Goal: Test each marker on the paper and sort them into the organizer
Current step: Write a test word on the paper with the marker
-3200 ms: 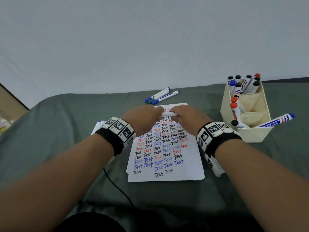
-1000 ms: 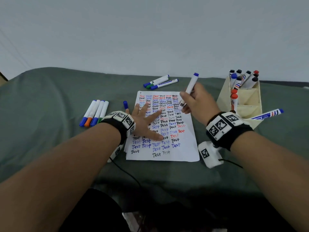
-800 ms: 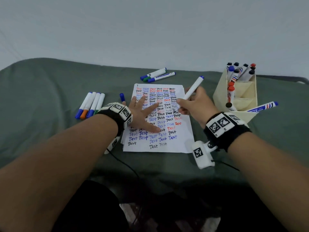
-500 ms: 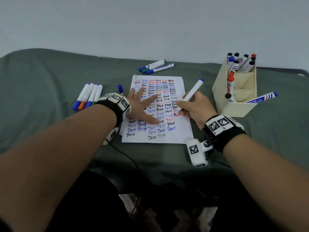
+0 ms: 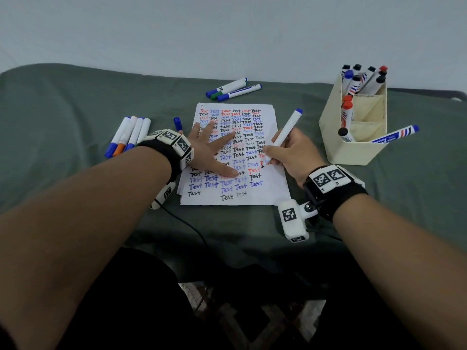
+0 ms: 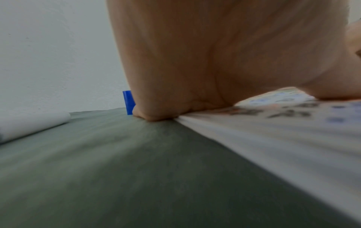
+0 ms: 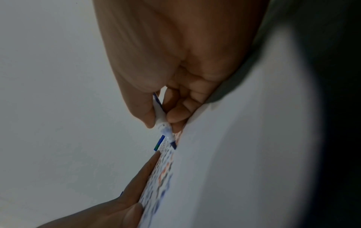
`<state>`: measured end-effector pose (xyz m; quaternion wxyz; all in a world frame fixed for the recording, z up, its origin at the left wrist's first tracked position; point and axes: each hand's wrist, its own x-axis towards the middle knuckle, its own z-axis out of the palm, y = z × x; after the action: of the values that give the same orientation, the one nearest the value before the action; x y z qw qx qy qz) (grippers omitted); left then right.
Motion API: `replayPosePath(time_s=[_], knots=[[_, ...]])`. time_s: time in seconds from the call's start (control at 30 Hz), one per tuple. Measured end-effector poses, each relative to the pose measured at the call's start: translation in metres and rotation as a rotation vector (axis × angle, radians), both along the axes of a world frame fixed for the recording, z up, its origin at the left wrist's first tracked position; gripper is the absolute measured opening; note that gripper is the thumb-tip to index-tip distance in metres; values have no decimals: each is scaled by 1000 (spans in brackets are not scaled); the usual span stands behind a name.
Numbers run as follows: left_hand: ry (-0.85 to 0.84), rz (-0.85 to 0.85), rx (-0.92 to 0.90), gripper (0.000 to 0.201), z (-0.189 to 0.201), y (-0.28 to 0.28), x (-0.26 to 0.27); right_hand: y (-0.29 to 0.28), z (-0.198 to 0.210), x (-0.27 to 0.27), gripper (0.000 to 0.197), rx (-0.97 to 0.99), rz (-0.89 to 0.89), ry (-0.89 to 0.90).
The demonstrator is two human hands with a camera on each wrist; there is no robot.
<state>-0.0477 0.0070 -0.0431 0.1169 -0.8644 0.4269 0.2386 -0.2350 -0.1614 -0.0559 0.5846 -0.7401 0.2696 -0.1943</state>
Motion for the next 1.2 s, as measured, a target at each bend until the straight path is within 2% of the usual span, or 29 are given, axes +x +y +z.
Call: replayPosePath(time_s=[0.3,0.53,0.7,0.83,0.93,1.07,1.2], knots=[[8,-8,28,126,3,-1,-1,0,-2,1,27,31,36,-13],[-5,-12,28,123,0,-2,1,2,-2,-1,25,58,9,-57],[1,1,14,107,0,-1,1,1,-3,0,27,23,22,-42],[4,4,15,109,0,0,1,0,-3,0,27,-14,9,-12],[-1,-2,17,118,0,-1,1,0,-3,-1,24,1,1,-25],[5,4,23,109,1,0,0,-1,-6,-1,24,14,9,-42],[-9,-9,17,118,0,-1,0,-4,-9,2,27,-22,46,7]])
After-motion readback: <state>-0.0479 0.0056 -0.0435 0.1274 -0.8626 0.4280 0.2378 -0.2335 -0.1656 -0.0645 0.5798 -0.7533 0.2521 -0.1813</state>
